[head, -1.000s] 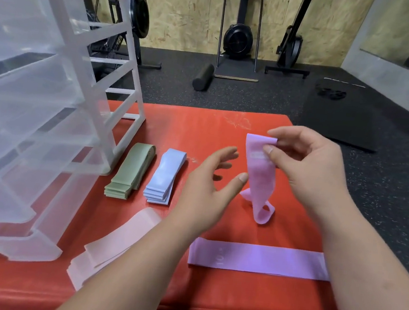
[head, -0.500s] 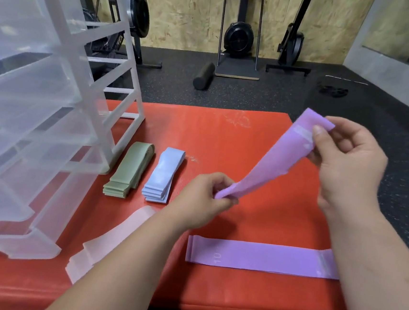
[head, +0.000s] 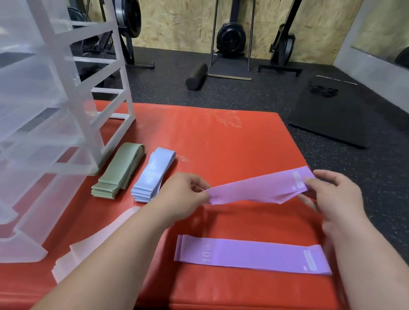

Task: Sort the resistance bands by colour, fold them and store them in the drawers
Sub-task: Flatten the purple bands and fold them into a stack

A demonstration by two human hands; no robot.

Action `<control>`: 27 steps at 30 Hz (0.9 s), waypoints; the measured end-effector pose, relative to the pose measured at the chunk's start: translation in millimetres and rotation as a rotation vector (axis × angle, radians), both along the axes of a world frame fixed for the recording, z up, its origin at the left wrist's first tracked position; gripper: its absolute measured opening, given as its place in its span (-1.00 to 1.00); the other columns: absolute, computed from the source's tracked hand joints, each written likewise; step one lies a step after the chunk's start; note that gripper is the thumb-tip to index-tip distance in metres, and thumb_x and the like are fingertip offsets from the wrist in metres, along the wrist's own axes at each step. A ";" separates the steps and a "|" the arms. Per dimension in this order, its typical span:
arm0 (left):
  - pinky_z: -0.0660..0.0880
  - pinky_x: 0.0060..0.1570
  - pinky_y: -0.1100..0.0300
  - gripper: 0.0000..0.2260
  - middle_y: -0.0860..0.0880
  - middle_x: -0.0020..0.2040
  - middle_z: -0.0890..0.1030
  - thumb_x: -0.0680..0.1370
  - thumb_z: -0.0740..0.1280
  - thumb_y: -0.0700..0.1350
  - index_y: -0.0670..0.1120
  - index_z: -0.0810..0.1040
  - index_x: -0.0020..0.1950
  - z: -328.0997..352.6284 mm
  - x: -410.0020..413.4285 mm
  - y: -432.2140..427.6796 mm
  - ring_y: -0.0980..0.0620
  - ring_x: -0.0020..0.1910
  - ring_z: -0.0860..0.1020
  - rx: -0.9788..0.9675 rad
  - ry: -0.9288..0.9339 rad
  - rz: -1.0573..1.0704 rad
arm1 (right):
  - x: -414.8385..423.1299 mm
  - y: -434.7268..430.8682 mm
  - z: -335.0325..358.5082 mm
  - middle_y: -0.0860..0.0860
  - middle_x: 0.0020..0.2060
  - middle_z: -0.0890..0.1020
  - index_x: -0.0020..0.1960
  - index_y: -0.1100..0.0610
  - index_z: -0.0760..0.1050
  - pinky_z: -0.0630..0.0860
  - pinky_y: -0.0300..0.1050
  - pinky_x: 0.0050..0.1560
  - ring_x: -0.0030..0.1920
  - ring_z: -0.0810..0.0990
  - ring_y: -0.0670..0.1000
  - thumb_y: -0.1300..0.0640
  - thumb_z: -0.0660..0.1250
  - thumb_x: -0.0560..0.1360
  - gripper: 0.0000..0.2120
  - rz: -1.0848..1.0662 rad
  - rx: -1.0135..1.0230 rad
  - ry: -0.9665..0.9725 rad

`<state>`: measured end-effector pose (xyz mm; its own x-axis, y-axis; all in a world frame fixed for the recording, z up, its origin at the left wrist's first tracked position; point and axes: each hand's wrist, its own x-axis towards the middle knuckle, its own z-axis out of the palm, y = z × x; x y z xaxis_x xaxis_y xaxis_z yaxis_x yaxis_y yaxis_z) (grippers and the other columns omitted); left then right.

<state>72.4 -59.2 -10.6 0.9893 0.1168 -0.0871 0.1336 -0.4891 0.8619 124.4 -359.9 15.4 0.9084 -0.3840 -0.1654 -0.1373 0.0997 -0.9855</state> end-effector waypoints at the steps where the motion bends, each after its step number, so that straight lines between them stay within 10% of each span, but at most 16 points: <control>1: 0.65 -0.04 -0.04 -0.90 0.01 -0.26 0.71 0.42 0.55 -0.07 0.02 0.71 -0.09 0.3 -0.3 0.5 0.00 -0.25 0.66 0.096 -0.033 -0.039 | -0.5 -1.1 0.7 0.17 0.05 0.71 0.26 0.16 0.57 0.69 -0.17 -0.29 0.10 0.73 0.12 0.36 0.40 0.54 -0.68 -0.009 -0.004 -0.003; 9: 0.61 -0.13 0.09 -0.89 0.07 -0.26 0.69 0.46 0.50 -0.19 0.03 0.69 -0.15 -6.2 1.5 14.5 0.09 -0.23 0.64 0.346 -0.097 -0.137 | -0.7 -9.0 1.8 0.09 -0.06 0.68 0.27 0.17 0.56 0.68 -0.22 -0.32 -0.10 0.68 -0.01 0.40 0.34 0.55 -0.68 -0.052 -0.025 -0.007; 15: 0.60 0.10 -0.04 -0.80 -0.08 -0.09 0.70 0.61 0.43 -0.33 -0.13 0.64 0.19 4.6 0.8 9.0 -0.01 -0.06 0.66 -0.517 -0.035 -0.043 | 4.2 -19.2 -7.9 0.15 0.04 0.69 0.27 0.19 0.55 0.68 -0.18 -0.34 -0.04 0.72 0.04 0.39 0.34 0.56 -0.69 -0.067 0.023 0.040; 19: 0.57 0.20 -0.09 -0.76 -0.10 -0.08 0.66 0.54 0.43 -0.26 -0.13 0.61 0.21 15.0 -0.3 6.0 -0.05 -0.03 0.59 -0.755 0.056 -0.071 | 10.8 -27.7 -16.9 0.18 0.04 0.73 0.28 0.17 0.56 0.70 -0.13 -0.28 0.00 0.75 0.10 0.38 0.34 0.56 -0.68 -0.069 0.071 0.077; 27: 0.49 0.02 -0.04 -0.83 0.00 -0.16 0.61 0.61 0.41 -0.21 -0.05 0.60 0.18 0.5 3.5 6.7 0.00 -0.12 0.54 -0.398 -0.077 -0.054 | 14.3 -31.4 -24.4 0.18 0.02 0.72 0.20 0.17 0.60 0.68 0.00 -0.06 -0.06 0.73 0.09 0.34 0.34 0.57 -0.76 0.022 0.009 0.106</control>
<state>75.9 -52.5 -10.0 0.9985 0.0367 -0.0400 0.0442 -0.1200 0.9918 138.7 -391.3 -9.0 0.8939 -0.3620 -0.2645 -0.2431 0.1042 -0.9644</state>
